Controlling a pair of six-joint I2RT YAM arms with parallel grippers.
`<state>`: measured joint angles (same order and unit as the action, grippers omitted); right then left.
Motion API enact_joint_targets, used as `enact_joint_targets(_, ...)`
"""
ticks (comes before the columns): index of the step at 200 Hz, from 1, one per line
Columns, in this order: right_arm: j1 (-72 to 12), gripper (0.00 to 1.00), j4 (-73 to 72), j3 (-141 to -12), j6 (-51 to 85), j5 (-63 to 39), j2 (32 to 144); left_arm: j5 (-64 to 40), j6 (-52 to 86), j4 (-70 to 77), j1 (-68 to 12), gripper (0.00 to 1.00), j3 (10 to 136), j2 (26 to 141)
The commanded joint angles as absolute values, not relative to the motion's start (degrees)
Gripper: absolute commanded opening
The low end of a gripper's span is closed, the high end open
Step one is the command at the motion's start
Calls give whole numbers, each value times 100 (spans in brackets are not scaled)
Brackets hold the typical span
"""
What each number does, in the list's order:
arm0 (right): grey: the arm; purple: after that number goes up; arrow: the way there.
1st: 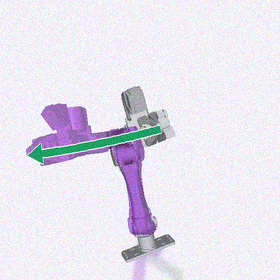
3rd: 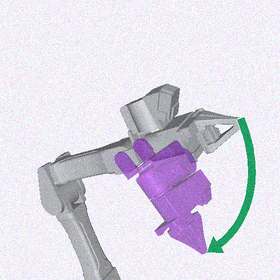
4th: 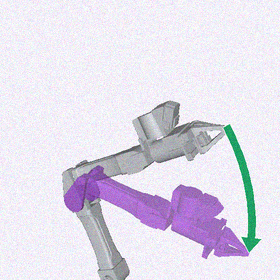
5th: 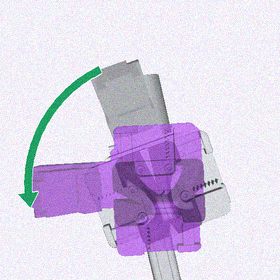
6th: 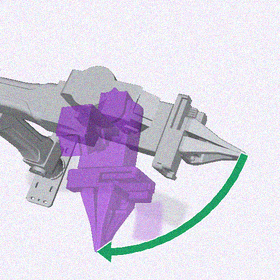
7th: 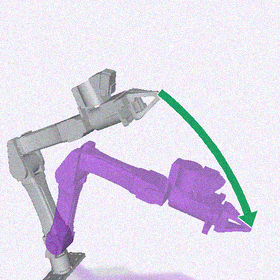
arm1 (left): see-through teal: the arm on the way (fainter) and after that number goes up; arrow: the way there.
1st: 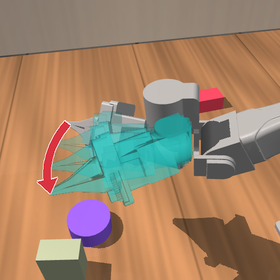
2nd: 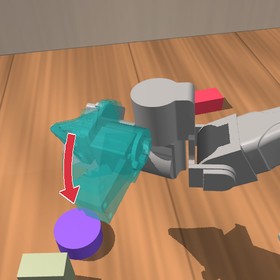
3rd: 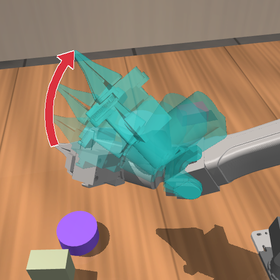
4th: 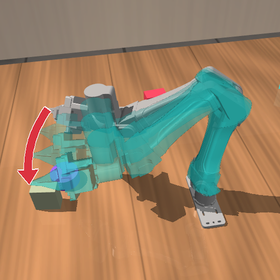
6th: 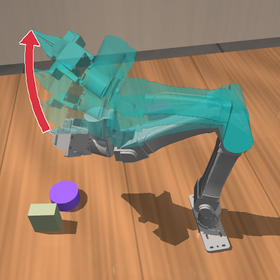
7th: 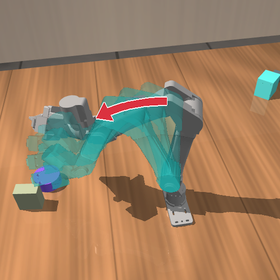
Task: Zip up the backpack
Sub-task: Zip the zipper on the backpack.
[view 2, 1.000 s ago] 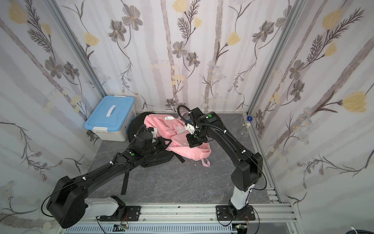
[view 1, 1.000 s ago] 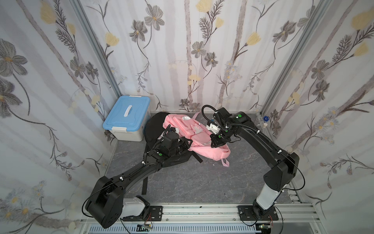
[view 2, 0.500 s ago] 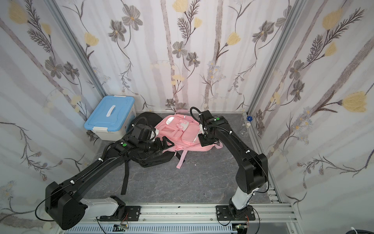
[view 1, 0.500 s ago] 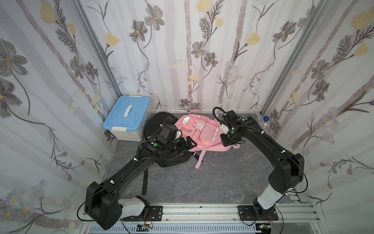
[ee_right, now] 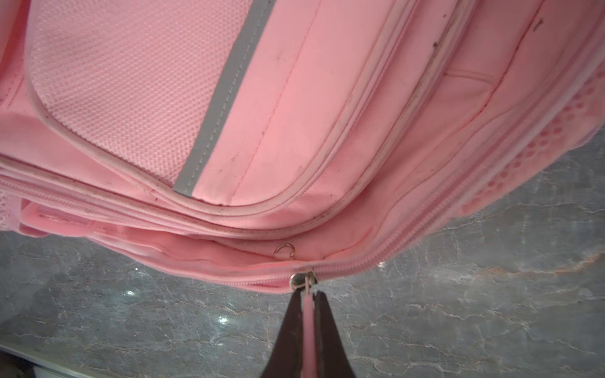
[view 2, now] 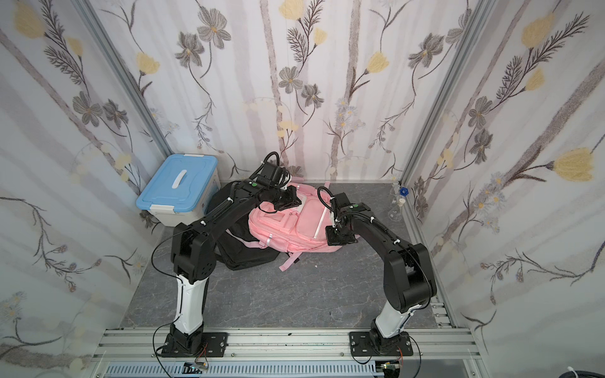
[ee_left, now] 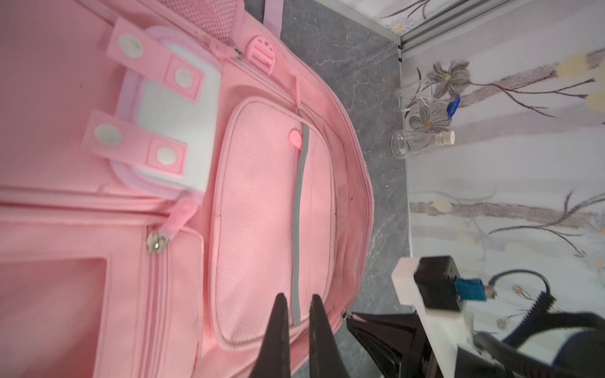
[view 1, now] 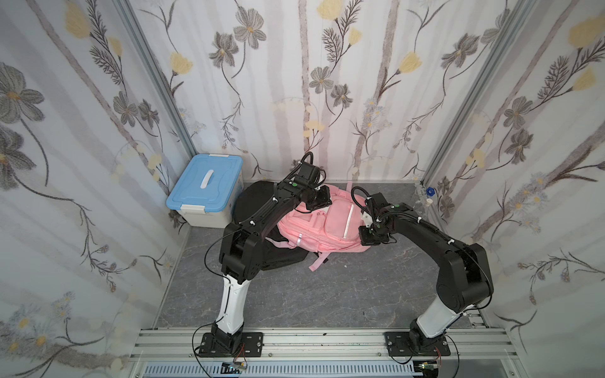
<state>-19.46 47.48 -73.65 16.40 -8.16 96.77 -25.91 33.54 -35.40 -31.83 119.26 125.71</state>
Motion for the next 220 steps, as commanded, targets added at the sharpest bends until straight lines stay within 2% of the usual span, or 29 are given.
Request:
enact_joint_targets(1,-1867,0,3912,-7229,2066,-1206,9757,-2425,2622,-4450,-3219,0,12804,13377)
enact_joint_targets(68,-1663,0,3919,-7504,2200,-1391,10059,-852,1757,-6210,-3281,0,15191,15661)
enact_joint_targets(89,-1798,0,3979,-7599,2267,-1261,9986,-328,1607,-5903,-3424,0,14225,15369)
enact_joint_targets(104,-1934,0,4063,-7646,2348,-1106,9954,-387,1787,-5401,-3437,0,13330,15068)
enact_joint_targets(131,-2307,0,4046,-7488,2532,-500,9844,-410,2015,-4969,-3463,0,12559,14913)
enact_joint_targets(220,-3623,0,3670,-6772,3590,558,9747,-1116,2583,-4277,-3436,0,11788,14790)
